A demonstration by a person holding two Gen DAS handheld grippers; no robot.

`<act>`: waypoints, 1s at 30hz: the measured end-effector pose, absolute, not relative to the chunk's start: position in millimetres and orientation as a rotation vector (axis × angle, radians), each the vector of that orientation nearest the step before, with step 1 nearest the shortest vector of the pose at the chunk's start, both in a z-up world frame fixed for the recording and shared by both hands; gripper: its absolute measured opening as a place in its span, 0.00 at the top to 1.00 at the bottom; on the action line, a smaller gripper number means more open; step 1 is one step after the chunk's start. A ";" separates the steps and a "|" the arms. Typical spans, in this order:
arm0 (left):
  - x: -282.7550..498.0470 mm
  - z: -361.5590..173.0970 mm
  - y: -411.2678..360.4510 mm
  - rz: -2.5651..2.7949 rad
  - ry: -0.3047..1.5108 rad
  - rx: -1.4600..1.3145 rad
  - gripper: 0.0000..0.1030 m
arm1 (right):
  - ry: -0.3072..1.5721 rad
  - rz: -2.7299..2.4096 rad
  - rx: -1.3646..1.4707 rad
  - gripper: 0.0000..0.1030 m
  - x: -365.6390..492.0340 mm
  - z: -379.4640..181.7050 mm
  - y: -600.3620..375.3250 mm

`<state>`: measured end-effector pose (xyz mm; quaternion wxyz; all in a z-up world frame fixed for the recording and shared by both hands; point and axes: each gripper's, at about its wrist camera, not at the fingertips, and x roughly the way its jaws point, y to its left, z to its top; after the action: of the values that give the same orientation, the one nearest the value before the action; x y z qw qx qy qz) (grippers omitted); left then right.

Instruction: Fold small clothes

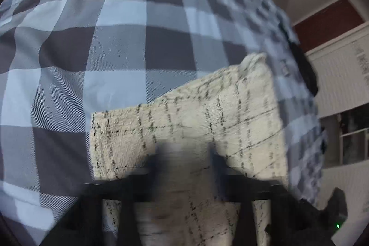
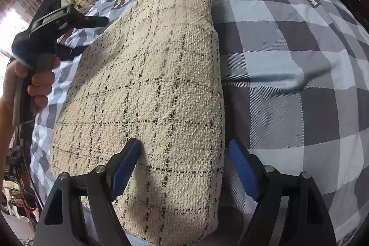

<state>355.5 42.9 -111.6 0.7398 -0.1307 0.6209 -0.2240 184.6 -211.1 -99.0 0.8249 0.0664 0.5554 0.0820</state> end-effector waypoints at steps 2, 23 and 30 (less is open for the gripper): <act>355.0 -104.6 41.1 -0.438 1.345 -0.264 0.91 | 1.178 0.170 0.127 0.25 183.5 -98.8 -209.3; 350.1 -39.9 100.9 -0.165 1.162 -0.202 0.88 | 1.183 0.148 0.047 0.22 178.2 -99.6 -197.9; 406.8 -26.0 44.6 -0.333 1.099 -0.241 0.00 | 1.195 0.150 0.068 0.22 178.0 -102.3 -198.0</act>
<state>406.8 44.6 -26.0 0.8329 -0.1139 0.5183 -0.1571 178.0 -198.0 -102.3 0.8235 0.0322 0.5619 0.0707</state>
